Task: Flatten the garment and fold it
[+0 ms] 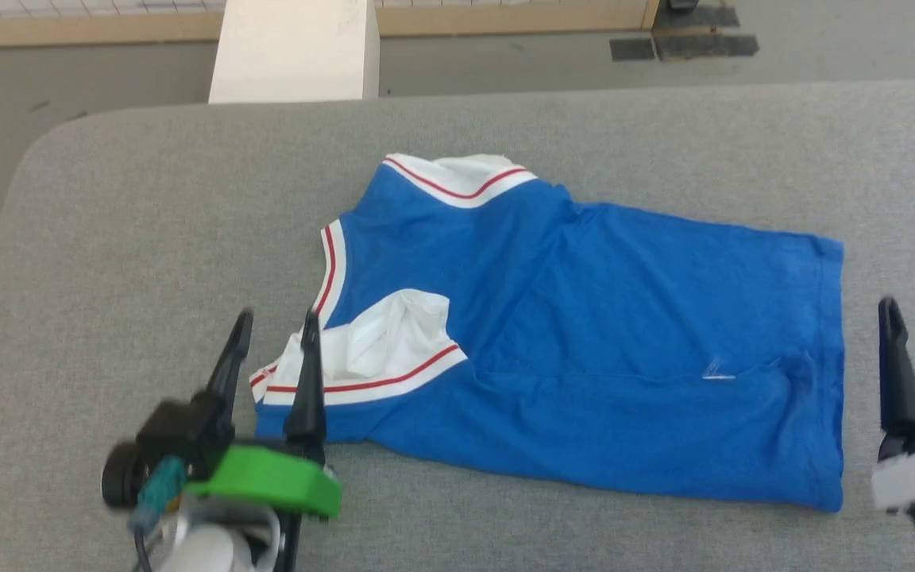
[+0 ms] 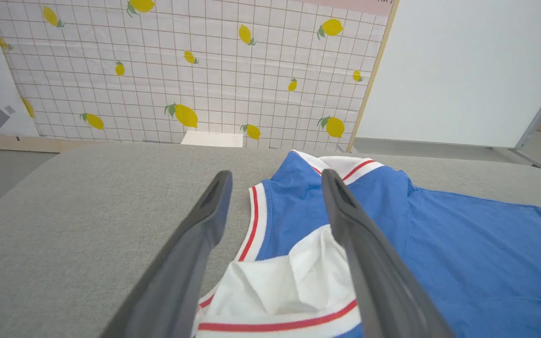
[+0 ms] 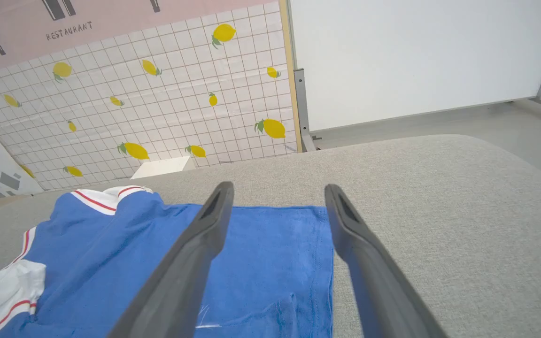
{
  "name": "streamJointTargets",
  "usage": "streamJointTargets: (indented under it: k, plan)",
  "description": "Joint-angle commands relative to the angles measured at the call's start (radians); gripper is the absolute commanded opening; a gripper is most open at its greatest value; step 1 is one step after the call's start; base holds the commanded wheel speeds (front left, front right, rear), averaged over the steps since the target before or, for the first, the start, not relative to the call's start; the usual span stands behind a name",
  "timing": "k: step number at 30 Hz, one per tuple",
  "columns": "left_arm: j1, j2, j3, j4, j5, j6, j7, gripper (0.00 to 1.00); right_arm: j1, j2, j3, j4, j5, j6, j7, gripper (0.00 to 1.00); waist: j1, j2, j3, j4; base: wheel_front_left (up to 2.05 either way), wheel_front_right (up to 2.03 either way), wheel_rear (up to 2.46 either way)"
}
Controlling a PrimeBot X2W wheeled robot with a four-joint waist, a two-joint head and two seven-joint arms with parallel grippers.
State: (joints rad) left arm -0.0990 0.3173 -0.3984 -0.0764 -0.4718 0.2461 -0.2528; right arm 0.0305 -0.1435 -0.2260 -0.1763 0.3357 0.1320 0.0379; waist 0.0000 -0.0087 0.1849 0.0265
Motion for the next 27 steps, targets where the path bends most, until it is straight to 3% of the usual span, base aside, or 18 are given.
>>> streamJointTargets:
  k: [1, 5, 9, 19, 27]
  plan:
    - [0.035, -0.011, 0.013, -0.008, 0.009, 0.009, -0.007, 1.00, 0.021, 0.014, -0.002, 0.004, -0.026, -0.001, -0.032, 1.00, 0.0000, 0.0087, -0.019, -0.001, 0.00, 0.00, 0.00]
    - [0.117, -0.055, 0.079, -0.059, 0.056, 0.012, -0.008, 1.00, 0.073, 0.056, -0.008, 0.027, -0.081, -0.001, -0.123, 1.00, 0.0000, 0.0087, -0.039, 0.004, 0.00, 0.00, 0.00]
    - [0.191, -0.093, 0.129, -0.070, 0.115, -0.018, -0.009, 1.00, 0.129, 0.078, 0.014, 0.067, -0.122, -0.001, -0.195, 1.00, 0.0000, 0.0087, -0.056, 0.016, 0.00, 0.00, 0.00]
    - [0.293, -0.166, 0.195, 0.004, 0.166, -0.086, -0.009, 1.00, 0.177, 0.092, 0.051, 0.119, -0.132, -0.001, -0.254, 1.00, 0.0000, 0.0087, -0.102, 0.009, 0.00, 0.00, 0.00]
    - [0.253, -0.131, 0.212, 0.064, 0.171, -0.130, 0.012, 1.00, 0.183, 0.093, 0.060, 0.109, -0.133, -0.001, -0.239, 1.00, 0.0000, 0.0087, -0.104, 0.001, 0.00, 0.00, 0.00]
